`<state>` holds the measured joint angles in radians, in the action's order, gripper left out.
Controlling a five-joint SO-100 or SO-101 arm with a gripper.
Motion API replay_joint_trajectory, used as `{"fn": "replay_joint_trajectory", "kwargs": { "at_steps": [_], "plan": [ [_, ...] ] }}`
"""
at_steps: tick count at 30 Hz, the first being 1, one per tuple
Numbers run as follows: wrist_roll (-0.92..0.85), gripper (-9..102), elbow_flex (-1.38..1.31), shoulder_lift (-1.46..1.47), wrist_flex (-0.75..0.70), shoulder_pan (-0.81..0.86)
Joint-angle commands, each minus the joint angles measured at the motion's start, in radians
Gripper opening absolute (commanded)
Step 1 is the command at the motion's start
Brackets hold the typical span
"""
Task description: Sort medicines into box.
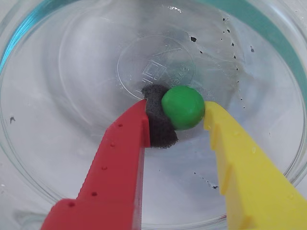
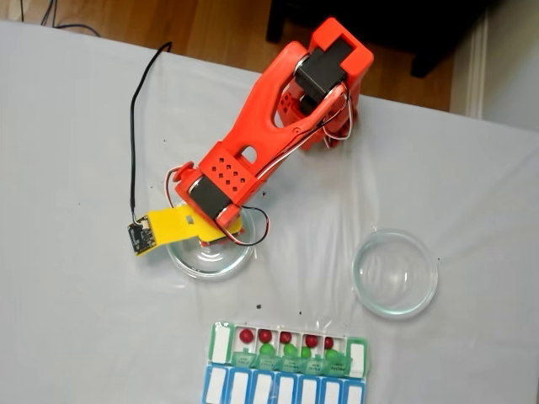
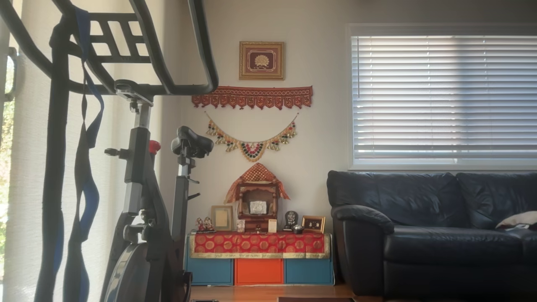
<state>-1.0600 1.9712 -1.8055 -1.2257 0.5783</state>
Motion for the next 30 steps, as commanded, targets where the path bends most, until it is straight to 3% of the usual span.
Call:
{"fn": "replay_joint_trajectory", "kwargs": {
  "at_steps": [1, 9, 23, 30],
  "plan": [
    [-0.006, 7, 0.000, -0.077, 0.005, 0.012],
    [-0.017, 1, 0.000, -0.078, 0.005, 0.017],
    [0.023, 1, -0.048, -0.100, 0.015, 0.029],
    [0.034, 1, -0.178, -0.129, -0.110, 0.003]
  ]
}}
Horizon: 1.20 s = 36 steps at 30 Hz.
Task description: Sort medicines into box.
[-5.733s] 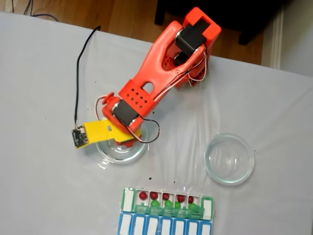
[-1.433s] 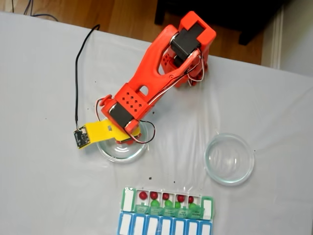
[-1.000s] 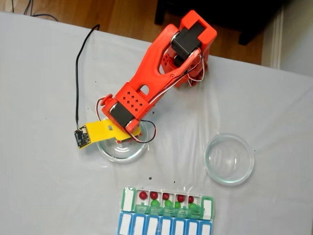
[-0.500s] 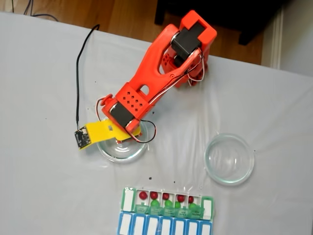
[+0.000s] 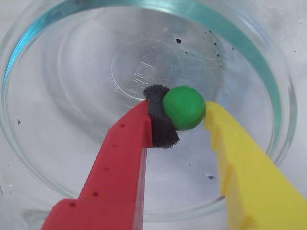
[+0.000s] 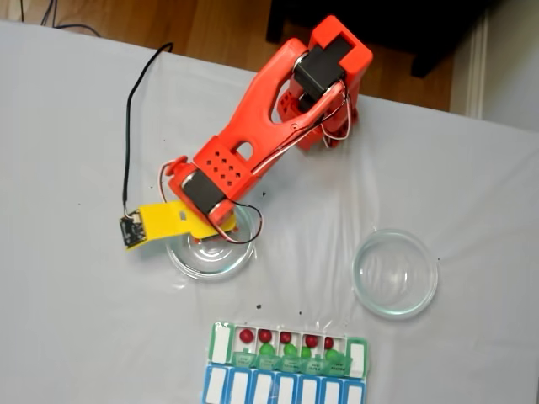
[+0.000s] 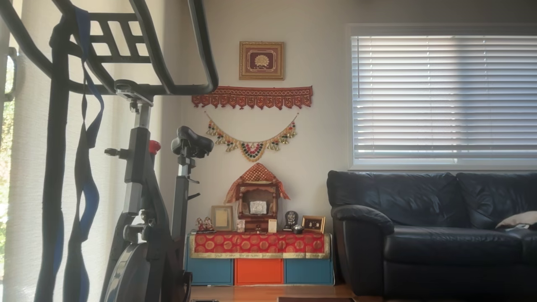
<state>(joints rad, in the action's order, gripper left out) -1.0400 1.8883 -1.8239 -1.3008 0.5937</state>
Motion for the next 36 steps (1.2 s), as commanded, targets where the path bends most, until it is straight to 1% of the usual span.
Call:
{"fn": "replay_joint_trajectory", "kwargs": {
  "at_steps": [1, 5, 9, 15, 20, 24, 36],
  "plan": [
    [0.021, 1, -0.107, -0.118, -0.049, -0.018],
    [0.067, 1, -0.229, -0.094, -0.140, -0.058],
    [0.138, 1, -0.403, -0.040, -0.253, -0.135],
    [0.285, 1, -0.548, -0.005, -0.298, -0.255],
    [0.410, 1, -0.586, 0.021, -0.262, -0.313],
    [0.479, 1, -0.601, 0.054, -0.198, -0.328],
    [0.609, 1, -0.706, 0.146, -0.140, -0.357]
  ]
}}
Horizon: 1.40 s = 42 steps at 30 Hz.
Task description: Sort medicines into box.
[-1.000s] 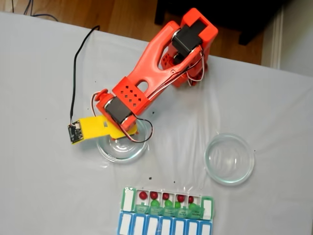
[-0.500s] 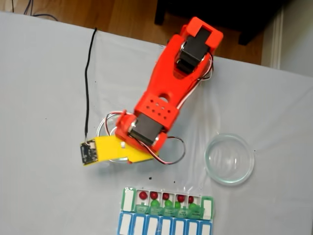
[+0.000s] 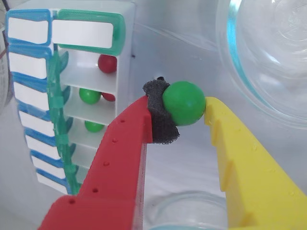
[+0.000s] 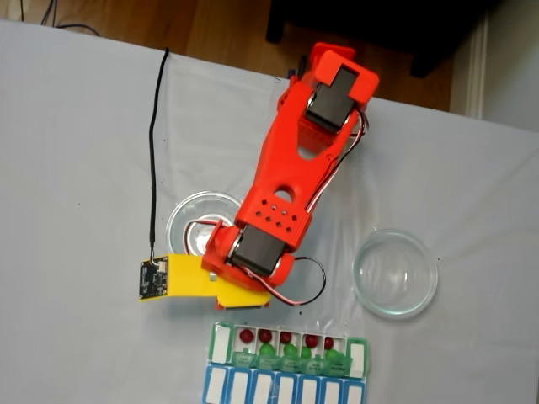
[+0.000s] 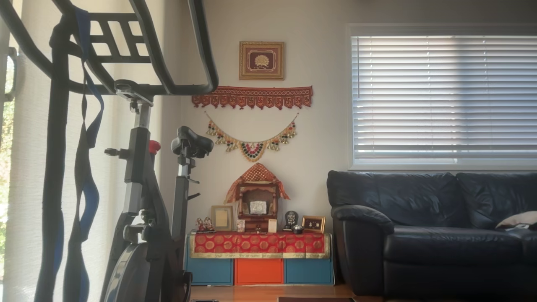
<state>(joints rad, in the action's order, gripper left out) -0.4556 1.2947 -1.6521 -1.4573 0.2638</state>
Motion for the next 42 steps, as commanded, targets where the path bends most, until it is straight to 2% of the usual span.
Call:
{"fn": "replay_joint_trajectory", "kwargs": {
  "at_steps": [1, 13, 35, 42],
  "plan": [
    [0.035, 1, -0.127, -0.014, 0.014, -0.029],
    [0.074, 1, -0.354, 0.179, -0.074, -0.074],
    [0.164, 2, -0.630, 0.400, -0.104, -0.112],
    [0.152, 3, -0.716, 0.451, -0.158, -0.107]
  ]
}}
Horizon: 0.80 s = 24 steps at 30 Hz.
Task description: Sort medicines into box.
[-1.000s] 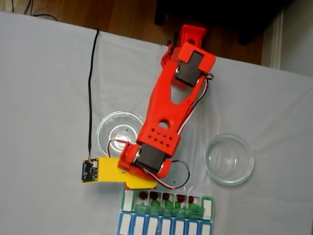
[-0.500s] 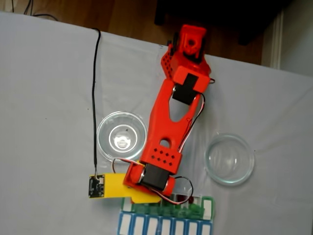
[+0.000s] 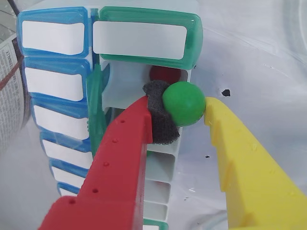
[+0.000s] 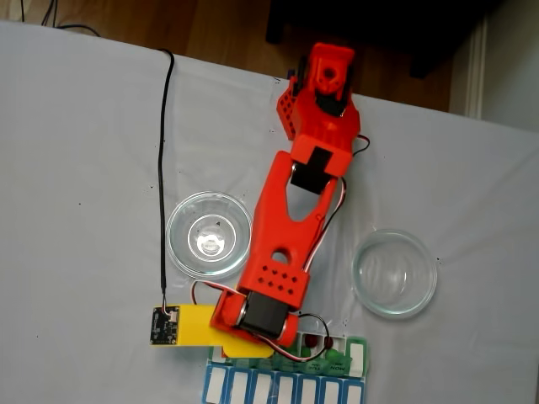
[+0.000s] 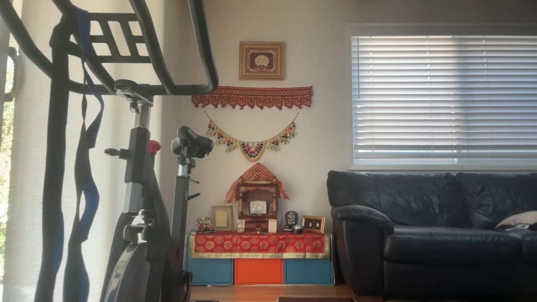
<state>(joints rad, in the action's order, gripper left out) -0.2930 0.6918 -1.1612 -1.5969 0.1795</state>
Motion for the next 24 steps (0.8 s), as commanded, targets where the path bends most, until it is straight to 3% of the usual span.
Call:
{"fn": "replay_joint_trajectory", "kwargs": {
  "at_steps": [1, 24],
  "plan": [
    [-0.011, 3, -0.121, -0.037, -0.026, -0.020],
    [0.029, 12, -0.106, -0.014, 0.038, -0.034]
  ]
}}
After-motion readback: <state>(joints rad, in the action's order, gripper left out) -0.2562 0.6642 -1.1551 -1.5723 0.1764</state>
